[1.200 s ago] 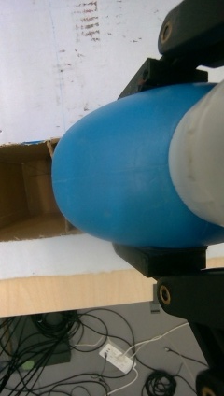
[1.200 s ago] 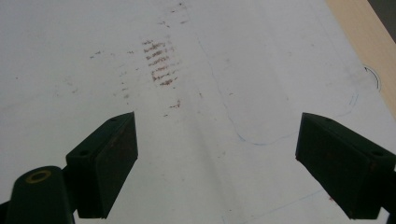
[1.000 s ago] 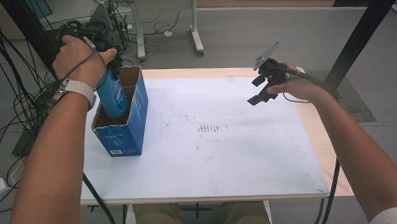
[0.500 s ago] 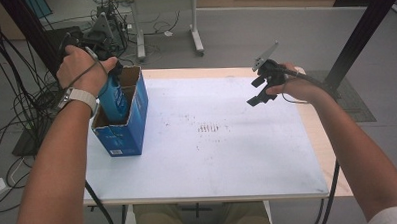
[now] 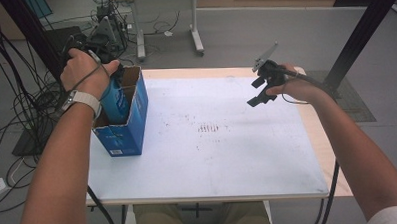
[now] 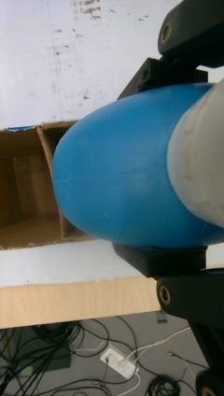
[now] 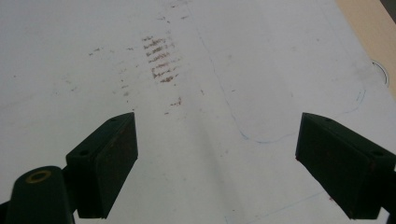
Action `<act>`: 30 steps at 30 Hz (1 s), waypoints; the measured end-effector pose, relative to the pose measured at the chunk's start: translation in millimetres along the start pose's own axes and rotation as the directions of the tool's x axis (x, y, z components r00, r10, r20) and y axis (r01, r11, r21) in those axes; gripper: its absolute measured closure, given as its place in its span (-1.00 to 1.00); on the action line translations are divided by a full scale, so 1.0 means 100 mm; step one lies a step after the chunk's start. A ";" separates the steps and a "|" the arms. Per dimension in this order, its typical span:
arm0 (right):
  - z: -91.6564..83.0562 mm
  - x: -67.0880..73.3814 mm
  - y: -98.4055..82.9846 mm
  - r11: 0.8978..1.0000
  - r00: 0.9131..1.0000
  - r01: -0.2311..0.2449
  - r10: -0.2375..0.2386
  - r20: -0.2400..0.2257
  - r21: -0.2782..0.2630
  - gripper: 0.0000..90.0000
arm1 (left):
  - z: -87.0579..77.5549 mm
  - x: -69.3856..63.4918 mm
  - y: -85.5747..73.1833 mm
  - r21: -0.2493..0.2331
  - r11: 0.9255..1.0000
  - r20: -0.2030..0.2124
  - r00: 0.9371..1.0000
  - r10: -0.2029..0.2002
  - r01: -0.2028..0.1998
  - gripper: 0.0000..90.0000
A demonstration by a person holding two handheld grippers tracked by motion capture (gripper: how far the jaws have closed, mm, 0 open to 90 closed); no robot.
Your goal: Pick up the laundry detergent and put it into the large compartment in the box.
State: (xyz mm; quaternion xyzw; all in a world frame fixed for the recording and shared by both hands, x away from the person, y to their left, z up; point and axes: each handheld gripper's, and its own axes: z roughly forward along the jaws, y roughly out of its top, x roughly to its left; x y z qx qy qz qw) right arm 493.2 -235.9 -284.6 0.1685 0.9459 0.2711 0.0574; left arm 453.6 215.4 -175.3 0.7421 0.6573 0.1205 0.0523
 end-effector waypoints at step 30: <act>0.04 0.00 -0.02 1.000 1.000 -0.006 0.006 -0.006 0.005 -0.72 | 0.32 0.01 -0.10 0.013 1.000 0.013 1.000 -0.007 0.007 -0.17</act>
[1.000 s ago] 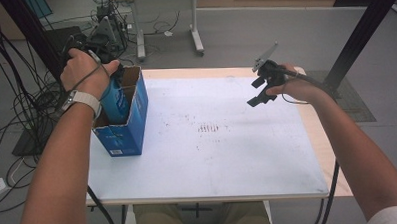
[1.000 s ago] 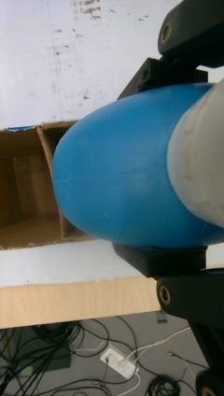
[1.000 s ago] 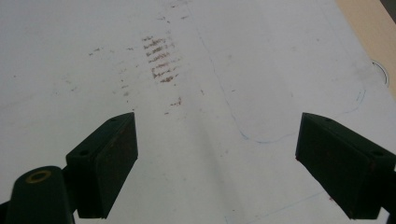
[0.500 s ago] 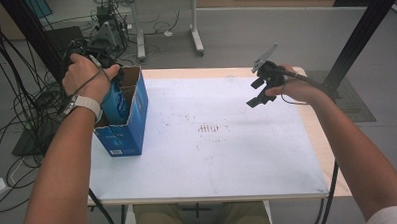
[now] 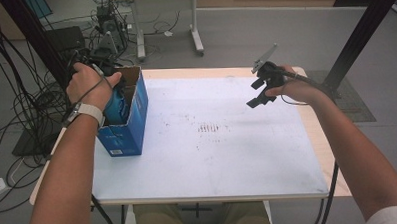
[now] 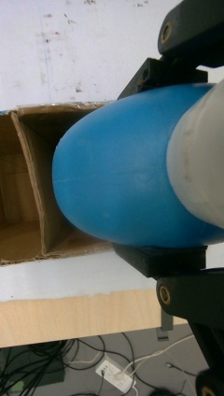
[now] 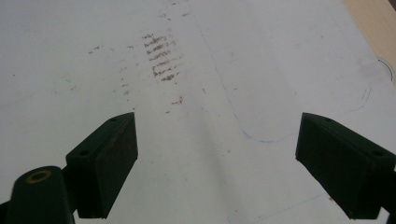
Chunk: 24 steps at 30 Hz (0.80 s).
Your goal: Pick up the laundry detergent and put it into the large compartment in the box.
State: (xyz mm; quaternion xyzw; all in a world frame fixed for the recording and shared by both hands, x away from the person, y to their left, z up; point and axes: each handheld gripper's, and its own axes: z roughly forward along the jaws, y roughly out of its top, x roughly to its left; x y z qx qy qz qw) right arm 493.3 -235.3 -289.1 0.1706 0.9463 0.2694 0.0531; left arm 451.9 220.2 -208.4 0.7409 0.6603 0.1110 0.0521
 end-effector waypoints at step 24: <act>0.06 -0.01 -0.05 1.000 1.000 -0.010 0.010 -0.006 0.004 -0.72 | 0.33 0.00 -0.08 0.013 1.000 0.021 1.000 -0.014 0.013 -0.17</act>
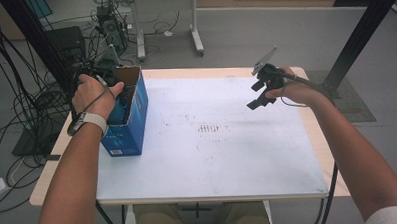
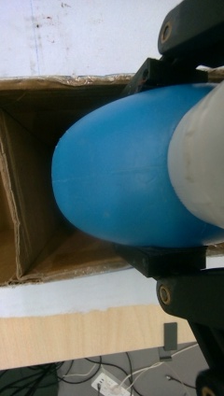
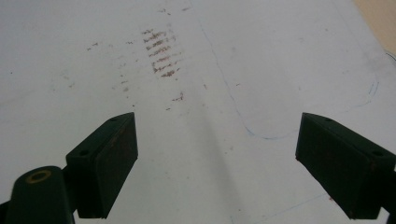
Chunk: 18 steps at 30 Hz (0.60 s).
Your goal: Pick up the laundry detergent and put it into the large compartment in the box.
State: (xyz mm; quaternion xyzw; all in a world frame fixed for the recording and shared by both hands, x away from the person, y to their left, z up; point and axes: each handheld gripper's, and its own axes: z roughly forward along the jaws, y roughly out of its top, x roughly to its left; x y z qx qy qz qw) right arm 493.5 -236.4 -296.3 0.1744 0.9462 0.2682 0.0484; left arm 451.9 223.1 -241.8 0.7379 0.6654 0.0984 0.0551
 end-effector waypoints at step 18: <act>0.03 -0.01 -0.01 1.000 1.000 -0.004 0.004 -0.005 0.001 -0.72 | 0.16 -0.02 -0.03 0.011 1.000 -0.011 1.000 0.010 -0.010 -0.17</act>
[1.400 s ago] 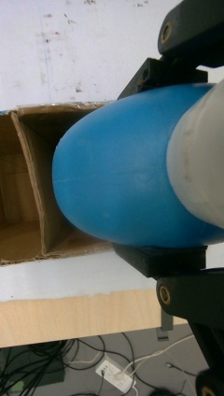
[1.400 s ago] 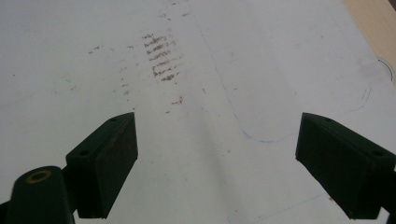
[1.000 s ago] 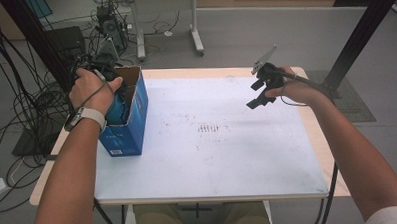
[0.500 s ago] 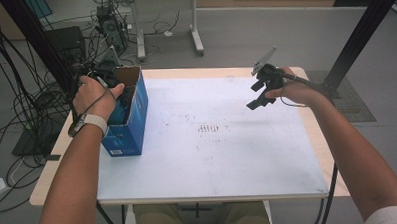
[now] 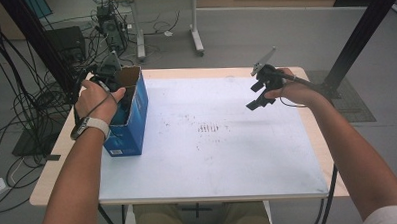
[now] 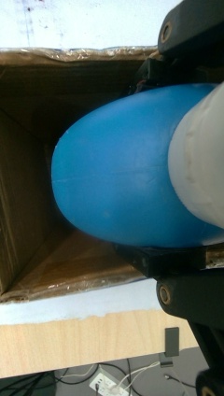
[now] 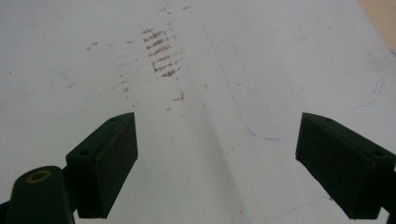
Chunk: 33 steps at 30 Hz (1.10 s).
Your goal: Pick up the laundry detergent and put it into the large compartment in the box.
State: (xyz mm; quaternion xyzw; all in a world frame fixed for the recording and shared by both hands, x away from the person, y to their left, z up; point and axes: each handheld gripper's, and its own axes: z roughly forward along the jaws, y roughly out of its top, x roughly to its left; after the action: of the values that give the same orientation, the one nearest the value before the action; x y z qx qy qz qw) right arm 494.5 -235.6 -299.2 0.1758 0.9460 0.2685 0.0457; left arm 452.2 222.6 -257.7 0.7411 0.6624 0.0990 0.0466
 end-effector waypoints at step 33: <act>0.06 -0.01 -0.03 1.000 1.000 -0.011 0.011 -0.007 0.009 -0.72 | 0.21 0.01 0.00 0.026 1.000 0.012 1.000 0.001 -0.001 -0.17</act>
State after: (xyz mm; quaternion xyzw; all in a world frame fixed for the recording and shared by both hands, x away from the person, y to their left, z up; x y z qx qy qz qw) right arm 495.6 -236.2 -305.8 0.1804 0.9463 0.2652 0.0400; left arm 457.1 224.7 -278.1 0.7425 0.6630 0.0863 0.0409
